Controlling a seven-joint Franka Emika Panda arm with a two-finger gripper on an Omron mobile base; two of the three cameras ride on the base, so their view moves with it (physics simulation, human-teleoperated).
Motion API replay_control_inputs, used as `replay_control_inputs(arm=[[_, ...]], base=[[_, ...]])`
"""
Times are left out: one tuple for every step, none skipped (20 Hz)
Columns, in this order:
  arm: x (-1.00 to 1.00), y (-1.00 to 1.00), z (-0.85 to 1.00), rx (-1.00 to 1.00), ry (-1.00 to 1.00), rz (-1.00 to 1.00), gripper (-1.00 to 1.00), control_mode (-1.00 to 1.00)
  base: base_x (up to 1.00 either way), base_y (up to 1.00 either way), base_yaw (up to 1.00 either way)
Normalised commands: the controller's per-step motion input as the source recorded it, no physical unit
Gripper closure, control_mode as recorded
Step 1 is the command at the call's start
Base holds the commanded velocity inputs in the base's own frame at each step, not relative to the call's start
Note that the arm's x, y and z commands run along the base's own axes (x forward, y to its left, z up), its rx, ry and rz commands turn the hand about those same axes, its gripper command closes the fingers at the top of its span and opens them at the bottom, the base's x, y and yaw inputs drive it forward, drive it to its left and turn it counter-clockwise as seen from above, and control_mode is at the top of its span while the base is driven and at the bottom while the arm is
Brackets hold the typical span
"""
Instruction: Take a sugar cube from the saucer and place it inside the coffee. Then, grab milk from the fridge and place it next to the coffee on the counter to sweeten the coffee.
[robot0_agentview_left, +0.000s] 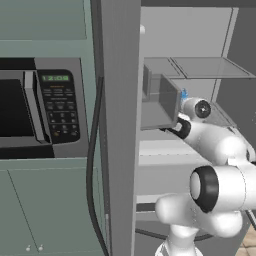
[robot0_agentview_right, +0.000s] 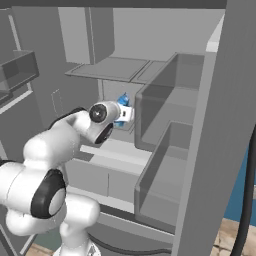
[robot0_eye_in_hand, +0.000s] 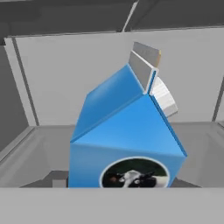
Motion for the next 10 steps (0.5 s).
replay_control_inputs(arm=[[-1.00,0.08,0.85,0.00,0.05,-0.07,1.00,-1.00],[-1.00,0.14,0.84,0.00,0.08,-0.06,1.00,-1.00],[-1.00,0.21,0.85,0.00,0.10,-0.06,1.00,-1.00],[-1.00,0.24,0.88,0.00,0.12,-0.05,1.00,-1.00],[-1.00,0.28,0.88,0.00,0.15,-0.03,1.00,-1.00],[-1.00,0.28,0.89,0.00,0.16,-0.04,1.00,-1.00],[-1.00,0.28,0.89,0.00,0.17,-0.05,1.00,-1.00],[-1.00,0.31,0.87,0.00,0.18,-0.05,1.00,-1.00],[-1.00,0.31,0.87,0.01,0.18,-0.05,1.00,-1.00],[-1.00,0.34,0.86,0.01,0.19,-0.05,1.00,-1.00]], base=[[0.00,0.00,0.00],[0.00,0.00,0.00],[0.00,0.00,0.00],[0.00,0.00,0.00],[0.00,0.00,0.00],[0.00,0.00,0.00],[0.00,0.00,0.00],[0.00,0.00,0.00],[0.00,0.00,0.00],[0.00,0.00,0.00]])
